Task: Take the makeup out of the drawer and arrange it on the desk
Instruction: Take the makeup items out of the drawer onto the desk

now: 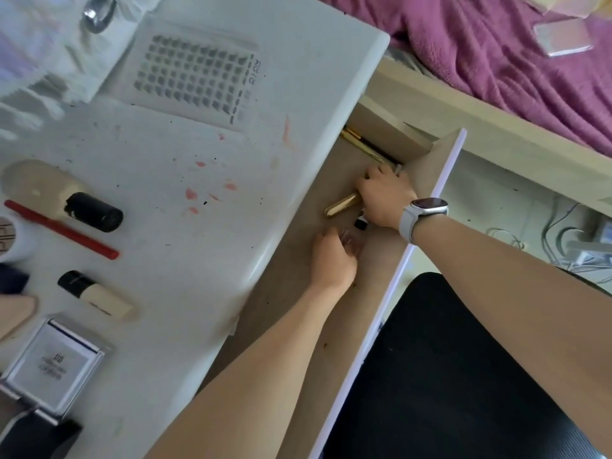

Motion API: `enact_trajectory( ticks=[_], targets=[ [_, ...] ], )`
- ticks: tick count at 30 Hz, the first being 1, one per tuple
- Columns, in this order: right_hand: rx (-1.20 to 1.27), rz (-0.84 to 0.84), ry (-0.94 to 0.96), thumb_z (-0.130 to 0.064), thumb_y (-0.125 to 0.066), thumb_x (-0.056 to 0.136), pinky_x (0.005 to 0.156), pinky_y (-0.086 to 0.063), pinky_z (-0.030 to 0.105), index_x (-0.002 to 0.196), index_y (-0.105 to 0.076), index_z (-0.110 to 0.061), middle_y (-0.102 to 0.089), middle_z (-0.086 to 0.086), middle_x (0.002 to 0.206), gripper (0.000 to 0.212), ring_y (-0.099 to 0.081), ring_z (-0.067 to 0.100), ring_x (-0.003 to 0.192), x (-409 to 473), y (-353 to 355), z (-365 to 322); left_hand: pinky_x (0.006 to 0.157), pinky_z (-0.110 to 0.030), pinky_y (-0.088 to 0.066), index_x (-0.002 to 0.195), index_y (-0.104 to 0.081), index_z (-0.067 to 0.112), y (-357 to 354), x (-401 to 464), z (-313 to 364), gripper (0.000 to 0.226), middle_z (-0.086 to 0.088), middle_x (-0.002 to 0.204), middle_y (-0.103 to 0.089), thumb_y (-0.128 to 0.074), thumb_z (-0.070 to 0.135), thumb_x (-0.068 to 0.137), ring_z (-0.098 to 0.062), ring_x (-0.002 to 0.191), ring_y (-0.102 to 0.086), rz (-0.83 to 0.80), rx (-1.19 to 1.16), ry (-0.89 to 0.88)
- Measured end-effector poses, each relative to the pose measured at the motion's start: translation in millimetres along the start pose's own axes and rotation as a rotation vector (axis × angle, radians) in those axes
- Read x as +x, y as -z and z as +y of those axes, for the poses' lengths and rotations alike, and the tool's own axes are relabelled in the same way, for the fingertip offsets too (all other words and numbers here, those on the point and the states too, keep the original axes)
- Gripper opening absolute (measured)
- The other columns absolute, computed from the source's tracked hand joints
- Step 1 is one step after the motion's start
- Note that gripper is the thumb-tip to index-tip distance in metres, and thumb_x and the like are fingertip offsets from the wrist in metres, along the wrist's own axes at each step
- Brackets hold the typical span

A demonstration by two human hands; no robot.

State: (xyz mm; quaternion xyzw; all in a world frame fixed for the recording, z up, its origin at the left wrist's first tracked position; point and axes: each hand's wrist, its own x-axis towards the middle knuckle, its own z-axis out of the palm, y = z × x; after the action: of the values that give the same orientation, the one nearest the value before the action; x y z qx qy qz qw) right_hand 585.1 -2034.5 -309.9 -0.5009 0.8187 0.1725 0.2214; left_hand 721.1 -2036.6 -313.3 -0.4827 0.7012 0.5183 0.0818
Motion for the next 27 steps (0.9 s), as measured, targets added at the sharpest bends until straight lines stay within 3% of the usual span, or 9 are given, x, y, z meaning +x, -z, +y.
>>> enact_trajectory(
  ticks=[2,6,10,12,14,16,20,24,27],
  targets=[
    [0.049,0.108,0.016,-0.014,-0.054,0.087,0.097,-0.032,0.048,0.121,-0.051,-0.01,-0.046,0.015,0.123,0.034,-0.036,0.033,0.12,-19,50,-14,0.075,-0.027,-0.045,0.11,-0.051,0.004,45,-31,14,0.023,-0.008,0.107,-0.058,-0.045,0.0,0.088,-0.023,0.099,-0.057,0.052,0.018,-0.079],
    [0.175,0.193,-0.038,-0.015,-0.051,0.087,0.09,-0.034,0.042,0.117,-0.052,-0.015,-0.049,0.011,0.117,0.03,-0.037,0.03,0.116,-38,45,-7,0.075,-0.022,-0.041,0.119,-0.047,0.017,57,-58,9,0.028,0.003,0.11,-0.058,-0.041,0.01,0.093,-0.017,0.101,-0.056,0.115,0.092,-0.187],
    [0.577,0.385,-0.079,-0.009,-0.052,0.087,0.086,-0.033,0.031,0.108,-0.059,-0.013,-0.055,0.007,0.109,0.023,-0.042,0.027,0.109,-70,22,1,0.083,-0.018,-0.047,0.132,-0.04,0.024,80,-85,10,0.038,0.007,0.124,-0.051,-0.044,0.018,0.095,-0.007,0.108,-0.051,0.21,0.042,-0.345],
    [0.772,0.512,-0.104,-0.011,-0.054,0.088,0.079,-0.029,0.022,0.107,-0.059,-0.011,-0.055,0.001,0.102,0.02,-0.045,0.022,0.102,-86,20,-10,0.082,-0.012,-0.046,0.132,-0.041,0.022,105,-92,10,0.038,0.005,0.122,-0.049,-0.046,0.015,0.095,-0.004,0.102,-0.048,0.296,0.041,-0.388],
    [0.874,0.567,-0.083,-0.013,-0.053,0.091,0.074,-0.026,0.016,0.111,-0.058,-0.01,-0.05,-0.006,0.097,0.021,-0.043,0.015,0.095,-94,29,-29,0.078,-0.006,-0.04,0.132,-0.045,0.017,133,-93,9,0.038,-0.004,0.119,-0.049,-0.046,0.009,0.094,-0.012,0.099,-0.051,0.393,0.072,-0.395],
    [0.914,0.584,-0.03,-0.013,-0.052,0.092,0.075,-0.027,0.015,0.115,-0.057,-0.009,-0.049,-0.006,0.097,0.024,-0.042,0.012,0.092,-92,42,-51,0.078,-0.012,-0.035,0.134,-0.045,0.015,157,-86,4,0.04,-0.01,0.117,-0.049,-0.043,0.007,0.095,-0.021,0.1,-0.053,0.436,0.137,-0.34],
    [0.906,0.575,0.066,-0.013,-0.053,0.091,0.075,-0.039,0.027,0.119,-0.056,-0.007,-0.048,0.002,0.099,0.028,-0.046,0.017,0.089,-82,66,-90,0.082,-0.015,-0.032,0.138,-0.042,0.017,189,-75,-10,0.042,-0.011,0.124,-0.052,-0.041,0.012,0.096,-0.021,0.11,-0.051,0.41,0.214,-0.215],
    [0.804,0.471,0.104,-0.017,-0.051,0.093,0.074,-0.047,0.038,0.117,-0.057,-0.004,-0.046,0.011,0.104,0.028,-0.048,0.026,0.09,-75,77,-119,0.09,-0.041,-0.04,0.133,-0.047,0.014,197,-78,-20,0.04,-0.014,0.116,-0.059,-0.049,0.016,0.094,-0.03,0.108,-0.05,0.45,0.414,-0.231],
    [0.711,0.414,0.162,-0.019,-0.05,0.094,0.081,-0.046,0.037,0.123,-0.056,-0.007,-0.047,0.012,0.108,0.032,-0.045,0.025,0.1,-73,76,-131,0.09,-0.042,-0.033,0.121,-0.056,0.016,195,-84,-30,0.033,-0.01,0.115,-0.058,-0.057,0.014,0.088,-0.029,0.106,-0.049,0.505,0.57,-0.247]
  ],
)
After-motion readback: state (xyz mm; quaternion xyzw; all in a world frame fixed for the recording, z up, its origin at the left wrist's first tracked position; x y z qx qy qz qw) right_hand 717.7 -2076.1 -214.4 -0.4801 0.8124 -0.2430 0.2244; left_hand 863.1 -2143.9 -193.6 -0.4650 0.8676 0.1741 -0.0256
